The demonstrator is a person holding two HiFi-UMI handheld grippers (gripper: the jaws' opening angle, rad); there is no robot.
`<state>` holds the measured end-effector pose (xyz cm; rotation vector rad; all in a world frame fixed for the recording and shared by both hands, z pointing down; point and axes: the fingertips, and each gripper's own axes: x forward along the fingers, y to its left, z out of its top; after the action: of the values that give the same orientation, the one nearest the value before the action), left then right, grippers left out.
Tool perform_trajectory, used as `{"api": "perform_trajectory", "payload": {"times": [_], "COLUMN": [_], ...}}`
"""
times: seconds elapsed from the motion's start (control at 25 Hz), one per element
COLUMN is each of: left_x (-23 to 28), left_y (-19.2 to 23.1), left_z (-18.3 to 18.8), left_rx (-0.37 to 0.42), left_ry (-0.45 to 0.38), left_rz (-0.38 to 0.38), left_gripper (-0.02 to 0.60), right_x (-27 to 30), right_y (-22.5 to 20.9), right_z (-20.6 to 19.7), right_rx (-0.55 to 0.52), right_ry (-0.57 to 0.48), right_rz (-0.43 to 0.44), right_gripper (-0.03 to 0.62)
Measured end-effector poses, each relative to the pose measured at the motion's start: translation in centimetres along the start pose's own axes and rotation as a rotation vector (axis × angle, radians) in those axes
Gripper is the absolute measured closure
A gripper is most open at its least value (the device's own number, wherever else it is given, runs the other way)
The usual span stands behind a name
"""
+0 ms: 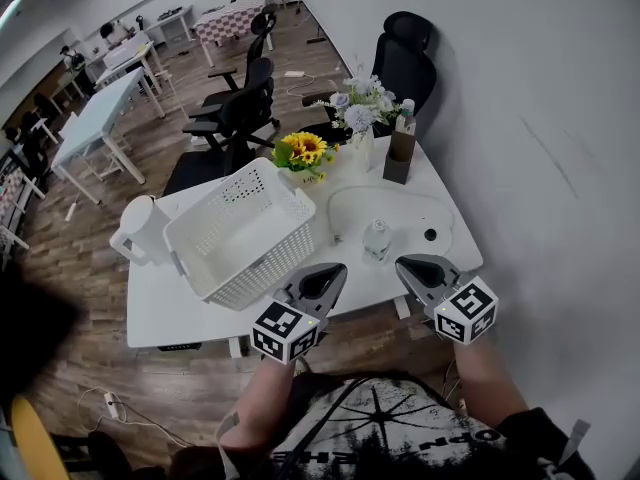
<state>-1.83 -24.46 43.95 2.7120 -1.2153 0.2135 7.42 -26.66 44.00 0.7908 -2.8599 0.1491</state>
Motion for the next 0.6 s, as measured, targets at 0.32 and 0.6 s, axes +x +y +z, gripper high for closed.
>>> {"api": "perform_trajectory", "payload": {"times": [0.32,0.6], "left_x": [-0.13,-0.20], "left_y": [-0.02,-0.11], "left_z": [-0.20,-0.17], "left_rx": [0.003,0.006], "left_ry": [-0.004,-0.002], "left_rz": [-0.002,-0.005], "left_gripper": [0.571,0.571], "right_x": [-0.29,-0.01], "right_y": [0.00,0.72], "right_z": [-0.23,-0.18], "right_rx": [0.001,-0.022], "right_ry": [0.000,0.017], "right_rz": [-0.004,0.007], "right_gripper": [0.571,0.572]}}
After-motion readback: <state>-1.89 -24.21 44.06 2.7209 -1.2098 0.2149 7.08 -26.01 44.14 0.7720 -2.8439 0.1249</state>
